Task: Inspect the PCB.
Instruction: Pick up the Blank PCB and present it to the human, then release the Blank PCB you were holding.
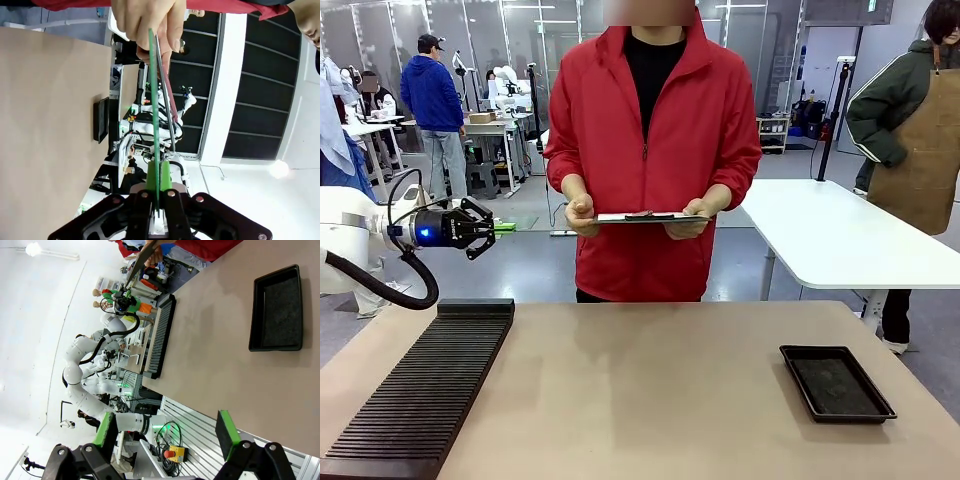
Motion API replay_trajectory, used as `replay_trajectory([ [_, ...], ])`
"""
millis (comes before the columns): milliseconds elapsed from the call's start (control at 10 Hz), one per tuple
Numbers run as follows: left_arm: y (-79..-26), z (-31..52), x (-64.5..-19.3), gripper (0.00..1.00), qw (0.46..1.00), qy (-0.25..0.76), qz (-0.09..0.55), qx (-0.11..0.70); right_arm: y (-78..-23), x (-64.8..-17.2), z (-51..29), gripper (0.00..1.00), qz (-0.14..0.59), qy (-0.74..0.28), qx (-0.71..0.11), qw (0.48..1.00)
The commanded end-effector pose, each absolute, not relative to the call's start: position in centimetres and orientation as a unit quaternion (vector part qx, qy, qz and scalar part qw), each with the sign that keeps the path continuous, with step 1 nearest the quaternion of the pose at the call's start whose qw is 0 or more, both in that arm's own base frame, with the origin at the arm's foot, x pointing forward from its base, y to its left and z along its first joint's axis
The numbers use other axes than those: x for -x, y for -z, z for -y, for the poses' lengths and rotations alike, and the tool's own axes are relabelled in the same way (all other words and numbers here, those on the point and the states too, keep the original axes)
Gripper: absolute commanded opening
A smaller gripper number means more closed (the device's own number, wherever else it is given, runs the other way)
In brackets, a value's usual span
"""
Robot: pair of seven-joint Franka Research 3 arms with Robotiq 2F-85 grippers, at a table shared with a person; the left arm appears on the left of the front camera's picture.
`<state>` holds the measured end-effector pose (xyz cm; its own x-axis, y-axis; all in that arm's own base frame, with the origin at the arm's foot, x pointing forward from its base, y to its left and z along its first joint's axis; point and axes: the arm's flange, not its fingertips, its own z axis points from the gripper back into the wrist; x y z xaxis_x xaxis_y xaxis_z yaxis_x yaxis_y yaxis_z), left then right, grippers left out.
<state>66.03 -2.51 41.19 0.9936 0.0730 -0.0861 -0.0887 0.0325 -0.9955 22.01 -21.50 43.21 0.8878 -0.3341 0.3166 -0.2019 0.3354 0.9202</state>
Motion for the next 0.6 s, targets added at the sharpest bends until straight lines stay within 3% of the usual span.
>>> replay_trajectory([
  [0, -41.58, 2.59, -65.62, 0.03, 0.718, -0.053, -0.008, 0.694, -43.34, -21.96, 21.56, 1.00, 0.240, 0.037, -0.577, 0.780],
  [500, -41.58, 2.59, -65.62, 0.03, 0.718, -0.053, -0.008, 0.694, -43.34, -21.96, 21.56, 1.00, 0.240, 0.037, -0.577, 0.780],
])
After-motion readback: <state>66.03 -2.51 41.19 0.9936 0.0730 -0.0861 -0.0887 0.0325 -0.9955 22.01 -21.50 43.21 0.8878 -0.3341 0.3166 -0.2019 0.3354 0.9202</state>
